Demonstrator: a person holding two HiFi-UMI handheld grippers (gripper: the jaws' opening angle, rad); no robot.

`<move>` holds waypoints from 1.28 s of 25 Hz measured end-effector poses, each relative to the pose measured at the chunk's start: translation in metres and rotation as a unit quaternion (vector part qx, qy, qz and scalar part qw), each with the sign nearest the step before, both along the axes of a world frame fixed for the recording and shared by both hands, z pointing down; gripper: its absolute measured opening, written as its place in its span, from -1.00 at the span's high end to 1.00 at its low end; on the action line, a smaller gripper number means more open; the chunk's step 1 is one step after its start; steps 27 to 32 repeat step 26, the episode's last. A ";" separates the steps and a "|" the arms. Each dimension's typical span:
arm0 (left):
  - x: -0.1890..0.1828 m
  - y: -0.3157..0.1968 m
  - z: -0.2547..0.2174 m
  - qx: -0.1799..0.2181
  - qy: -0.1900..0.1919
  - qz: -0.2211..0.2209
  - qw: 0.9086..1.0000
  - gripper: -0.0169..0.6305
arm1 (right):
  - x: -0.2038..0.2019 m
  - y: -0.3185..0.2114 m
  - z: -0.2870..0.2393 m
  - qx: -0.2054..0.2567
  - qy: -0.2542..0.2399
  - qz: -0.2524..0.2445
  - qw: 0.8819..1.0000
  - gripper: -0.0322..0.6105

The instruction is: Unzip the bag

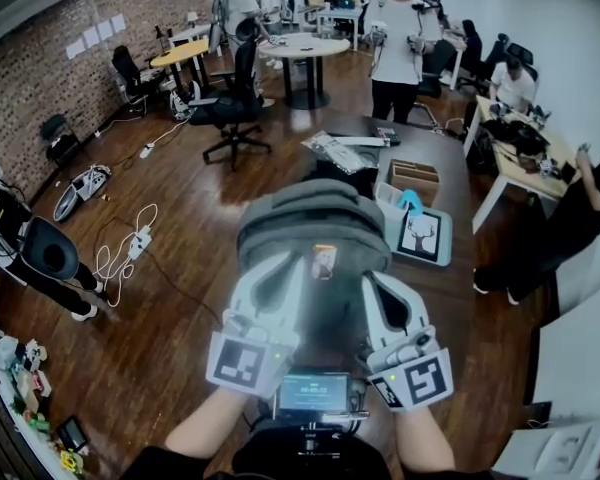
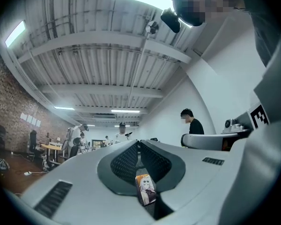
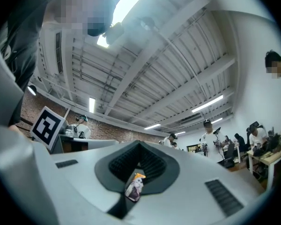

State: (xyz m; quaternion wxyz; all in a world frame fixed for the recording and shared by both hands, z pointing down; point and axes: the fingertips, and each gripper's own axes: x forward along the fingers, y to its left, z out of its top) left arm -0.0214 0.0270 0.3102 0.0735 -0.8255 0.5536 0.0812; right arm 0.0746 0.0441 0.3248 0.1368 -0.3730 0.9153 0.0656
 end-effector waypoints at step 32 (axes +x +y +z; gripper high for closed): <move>-0.025 -0.035 0.027 -0.044 0.036 0.044 0.997 0.88 | -0.033 -0.028 0.022 -0.034 0.029 0.046 0.998 0.86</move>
